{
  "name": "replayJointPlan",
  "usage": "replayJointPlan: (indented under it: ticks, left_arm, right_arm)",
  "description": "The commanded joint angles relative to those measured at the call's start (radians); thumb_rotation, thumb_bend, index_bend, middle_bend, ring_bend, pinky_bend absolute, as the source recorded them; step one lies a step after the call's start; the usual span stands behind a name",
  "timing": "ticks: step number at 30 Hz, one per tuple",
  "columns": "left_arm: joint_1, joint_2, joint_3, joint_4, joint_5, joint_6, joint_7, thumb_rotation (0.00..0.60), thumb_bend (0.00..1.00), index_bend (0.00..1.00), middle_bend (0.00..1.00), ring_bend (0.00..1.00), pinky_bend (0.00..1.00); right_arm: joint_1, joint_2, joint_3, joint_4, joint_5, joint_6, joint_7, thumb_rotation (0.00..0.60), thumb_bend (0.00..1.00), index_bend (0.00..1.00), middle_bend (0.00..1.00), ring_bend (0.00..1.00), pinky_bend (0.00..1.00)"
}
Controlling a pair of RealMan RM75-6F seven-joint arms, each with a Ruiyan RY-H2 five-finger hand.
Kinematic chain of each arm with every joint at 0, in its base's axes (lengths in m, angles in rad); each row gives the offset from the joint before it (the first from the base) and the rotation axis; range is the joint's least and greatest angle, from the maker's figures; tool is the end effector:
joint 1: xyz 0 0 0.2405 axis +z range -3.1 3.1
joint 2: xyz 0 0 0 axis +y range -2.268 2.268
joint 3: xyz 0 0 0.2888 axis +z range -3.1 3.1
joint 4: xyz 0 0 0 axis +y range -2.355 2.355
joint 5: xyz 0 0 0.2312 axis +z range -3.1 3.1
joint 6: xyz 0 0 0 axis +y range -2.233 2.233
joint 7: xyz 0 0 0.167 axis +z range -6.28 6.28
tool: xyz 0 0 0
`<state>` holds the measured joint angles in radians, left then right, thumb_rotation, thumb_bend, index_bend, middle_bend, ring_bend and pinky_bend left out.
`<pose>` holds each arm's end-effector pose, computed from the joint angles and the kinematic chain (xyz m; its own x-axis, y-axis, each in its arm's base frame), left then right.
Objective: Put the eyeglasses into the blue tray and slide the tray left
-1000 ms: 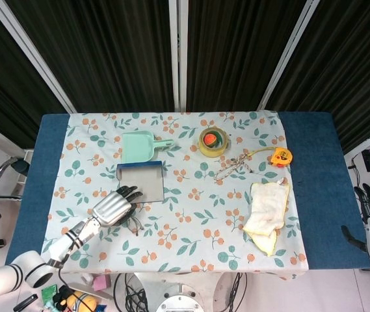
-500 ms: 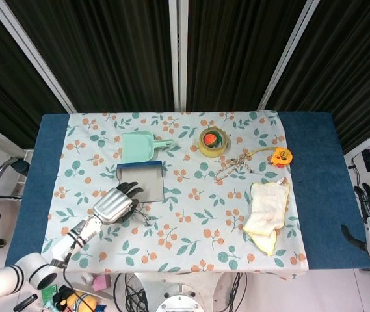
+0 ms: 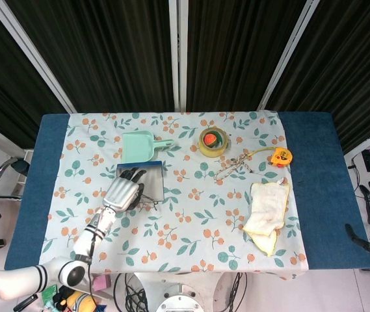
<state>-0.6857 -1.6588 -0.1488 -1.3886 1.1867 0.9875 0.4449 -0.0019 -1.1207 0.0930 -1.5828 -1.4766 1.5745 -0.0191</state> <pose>-0.1781 0.3699 -0.0792 0.5367 0.2214 0.8142 0.8087 -0.4104 -0.4214 -0.3653 -0.1863 0.1788 0.4399 0.0939 0.8931 -0.8969 0.0961 0.4317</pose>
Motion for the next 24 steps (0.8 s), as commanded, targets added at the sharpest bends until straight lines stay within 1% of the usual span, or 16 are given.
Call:
replayJointPlan:
  ticks: [1,4,7,11,14,17,24]
  left_arm:
    - [-0.028,-0.070,-0.052,0.024,-0.120,0.033,0.157,0.600,0.48,0.63,0.10,0.05,0.17]
    - [-0.036,-0.118,-0.084,0.027,-0.223,0.089,0.276,0.600,0.48,0.63,0.10,0.05,0.17]
    - [-0.054,-0.144,-0.110,0.031,-0.287,0.102,0.330,0.600,0.49,0.63,0.10,0.05,0.17]
    - [-0.098,-0.189,-0.146,0.095,-0.363,0.121,0.416,0.600,0.50,0.63,0.10,0.05,0.17]
    - [-0.126,-0.216,-0.185,0.126,-0.427,0.129,0.454,0.600,0.50,0.63,0.10,0.05,0.17]
    - [-0.148,-0.232,-0.208,0.143,-0.459,0.142,0.473,0.600,0.51,0.63,0.10,0.05,0.17]
    - [-0.176,-0.269,-0.221,0.205,-0.521,0.140,0.495,0.600,0.51,0.63,0.10,0.05,0.17]
  right_arm:
    - [-0.001,0.000,0.002,0.001,0.001,0.001,0.005,0.600,0.18,0.00,0.00,0.00,0.00]
    - [-0.001,-0.001,0.001,0.005,0.000,0.002,0.009,0.600,0.18,0.00,0.00,0.00,0.00]
    - [-0.001,-0.001,0.002,0.009,0.003,0.000,0.012,0.600,0.18,0.00,0.00,0.00,0.00]
    - [-0.004,0.001,0.001,0.012,0.001,0.002,0.019,0.600,0.18,0.00,0.00,0.00,0.00]
    - [-0.008,0.001,0.001,0.018,0.005,0.005,0.031,0.600,0.18,0.00,0.00,0.00,0.00]
    - [-0.009,0.002,0.003,0.030,0.017,-0.001,0.041,0.600,0.18,0.00,0.00,0.00,0.00]
    - [-0.008,0.000,0.004,0.043,0.018,-0.007,0.059,0.600,0.18,0.00,0.00,0.00,0.00]
